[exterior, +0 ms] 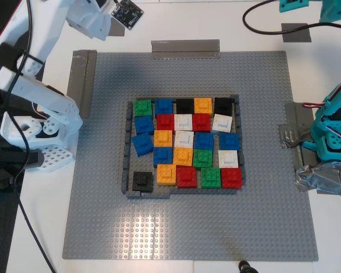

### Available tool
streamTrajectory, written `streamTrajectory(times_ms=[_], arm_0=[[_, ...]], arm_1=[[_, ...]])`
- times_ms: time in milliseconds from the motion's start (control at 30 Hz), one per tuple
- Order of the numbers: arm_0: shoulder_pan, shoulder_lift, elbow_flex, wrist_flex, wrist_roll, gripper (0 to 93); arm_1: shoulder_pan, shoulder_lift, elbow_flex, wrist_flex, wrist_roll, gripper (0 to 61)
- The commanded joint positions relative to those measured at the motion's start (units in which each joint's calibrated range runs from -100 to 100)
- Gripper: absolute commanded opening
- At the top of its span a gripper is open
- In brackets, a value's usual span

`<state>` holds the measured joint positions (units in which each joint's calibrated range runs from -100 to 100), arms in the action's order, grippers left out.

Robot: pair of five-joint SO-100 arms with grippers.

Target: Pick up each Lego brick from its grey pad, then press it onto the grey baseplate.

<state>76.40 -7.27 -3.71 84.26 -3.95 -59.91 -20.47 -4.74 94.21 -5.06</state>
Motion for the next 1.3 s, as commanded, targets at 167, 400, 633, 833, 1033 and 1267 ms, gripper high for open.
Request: streamTrajectory(times_ms=[167,400,633,833,1033,1267], arm_0=[[0.32,-1.66,1.59,-0.78,0.06,0.0],[0.03,-1.66,1.59,-0.78,0.06,0.0],[0.39,-1.66,3.03,-0.70,-0.13,0.0],[0.53,-1.66,6.46,-0.29,0.01,0.0],[0.53,-2.34,8.45,-0.21,-0.33,0.0],[0.46,-2.43,7.54,-0.78,-0.33,0.0]], arm_1=[[-0.70,2.87,-7.95,2.05,-0.29,0.2],[-0.77,4.16,-8.22,1.56,0.10,0.2],[-1.14,4.50,-7.50,1.89,0.54,0.2],[-1.57,4.67,-7.04,1.89,0.69,0.2],[-2.01,4.76,-6.95,1.89,0.74,0.2],[-1.93,4.50,-6.95,2.29,0.93,0.2]])
